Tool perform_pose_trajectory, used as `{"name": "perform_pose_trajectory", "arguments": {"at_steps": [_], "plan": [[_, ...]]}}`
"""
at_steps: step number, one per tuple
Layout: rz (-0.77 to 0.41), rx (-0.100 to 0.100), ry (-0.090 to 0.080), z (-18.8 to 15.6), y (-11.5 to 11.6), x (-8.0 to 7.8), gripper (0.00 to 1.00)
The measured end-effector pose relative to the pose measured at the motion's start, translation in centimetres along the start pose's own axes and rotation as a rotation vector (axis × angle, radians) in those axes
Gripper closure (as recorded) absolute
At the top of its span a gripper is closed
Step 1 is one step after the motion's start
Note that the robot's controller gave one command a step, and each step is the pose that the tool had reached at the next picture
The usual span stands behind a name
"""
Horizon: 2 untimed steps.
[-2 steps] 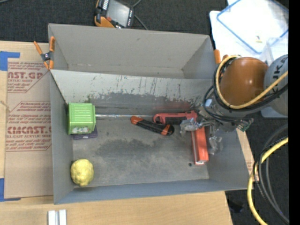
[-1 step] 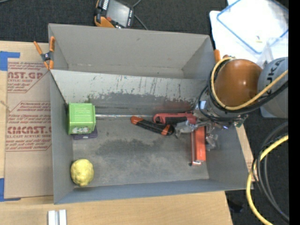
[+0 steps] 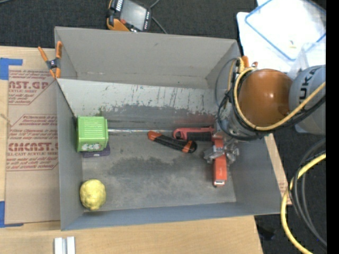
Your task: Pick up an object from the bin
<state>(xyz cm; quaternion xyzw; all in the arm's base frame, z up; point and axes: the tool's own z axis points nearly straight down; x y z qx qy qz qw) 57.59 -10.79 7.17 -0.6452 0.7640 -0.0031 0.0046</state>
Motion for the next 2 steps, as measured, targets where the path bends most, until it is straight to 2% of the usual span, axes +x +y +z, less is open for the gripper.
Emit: {"name": "perform_pose_trajectory", "arguments": {"at_steps": [2], "plan": [[0.002,-0.003,-0.002,-0.55,0.11,-0.07,1.0]]}}
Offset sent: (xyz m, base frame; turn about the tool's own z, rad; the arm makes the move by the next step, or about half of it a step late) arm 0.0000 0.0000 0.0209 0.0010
